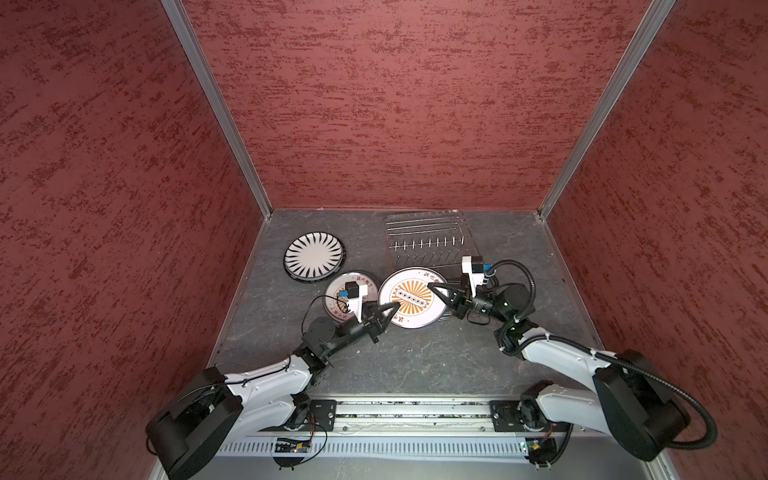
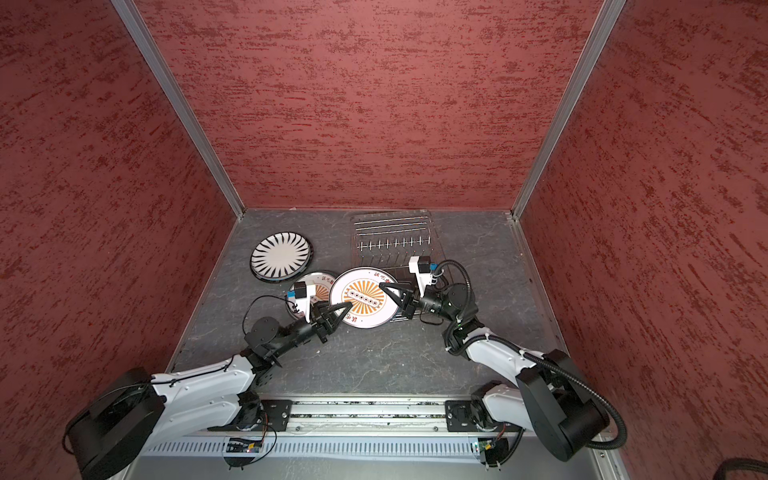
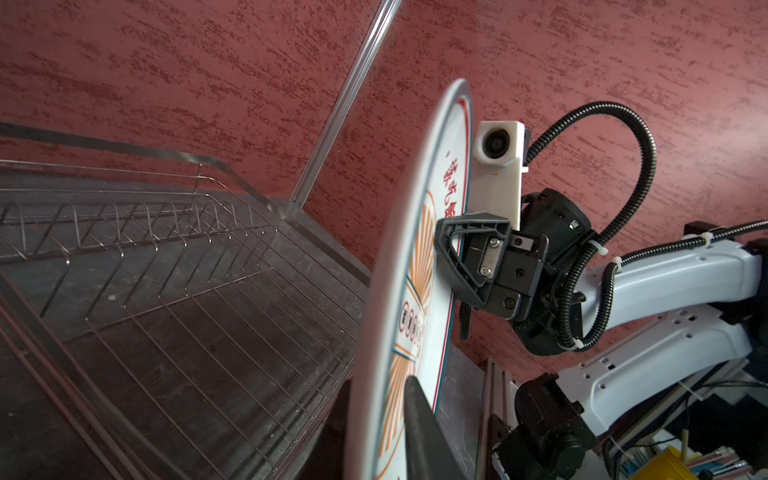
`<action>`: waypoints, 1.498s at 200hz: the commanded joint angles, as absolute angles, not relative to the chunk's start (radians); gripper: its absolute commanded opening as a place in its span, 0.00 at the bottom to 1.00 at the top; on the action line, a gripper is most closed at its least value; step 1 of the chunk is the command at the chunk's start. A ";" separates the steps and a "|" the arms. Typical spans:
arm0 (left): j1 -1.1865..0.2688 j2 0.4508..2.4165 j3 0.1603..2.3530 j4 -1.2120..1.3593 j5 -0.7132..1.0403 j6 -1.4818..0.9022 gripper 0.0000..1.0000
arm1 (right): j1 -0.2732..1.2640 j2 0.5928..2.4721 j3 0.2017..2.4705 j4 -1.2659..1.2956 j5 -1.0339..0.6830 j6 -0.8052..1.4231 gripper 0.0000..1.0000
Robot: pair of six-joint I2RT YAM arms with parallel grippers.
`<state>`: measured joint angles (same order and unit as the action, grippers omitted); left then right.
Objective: Unload the plates from the dish rack
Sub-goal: 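Grasp the sunburst plate rim with the left gripper beside the right gripper, then open the right gripper and draw it back while the left gripper holds the plate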
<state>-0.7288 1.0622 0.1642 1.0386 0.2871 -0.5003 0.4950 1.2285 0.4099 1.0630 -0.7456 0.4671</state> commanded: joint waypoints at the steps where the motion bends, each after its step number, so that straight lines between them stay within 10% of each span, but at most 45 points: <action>1: -0.734 1.066 0.199 1.029 0.321 -0.504 0.12 | 0.508 1.234 0.410 1.129 -0.731 0.439 0.08; 96: -0.726 1.046 0.206 0.987 0.307 -0.538 0.00 | 0.525 1.279 0.423 1.114 -0.704 0.421 0.14; 138: -0.702 1.011 0.191 0.971 0.271 -0.569 0.00 | 0.527 1.288 0.438 1.079 -0.714 0.422 0.60; 158: -0.693 0.993 0.183 0.962 0.251 -0.581 0.00 | 0.529 1.291 0.448 1.045 -0.685 0.436 0.98; 299: -0.521 0.616 0.134 0.514 0.054 -0.721 0.00 | 0.575 1.275 0.448 0.941 -0.415 0.362 0.99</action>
<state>-0.5587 0.6857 0.1459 0.6247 0.1059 -0.6716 0.5404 1.2667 0.4202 0.9554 -0.4675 0.4057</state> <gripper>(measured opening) 0.088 0.990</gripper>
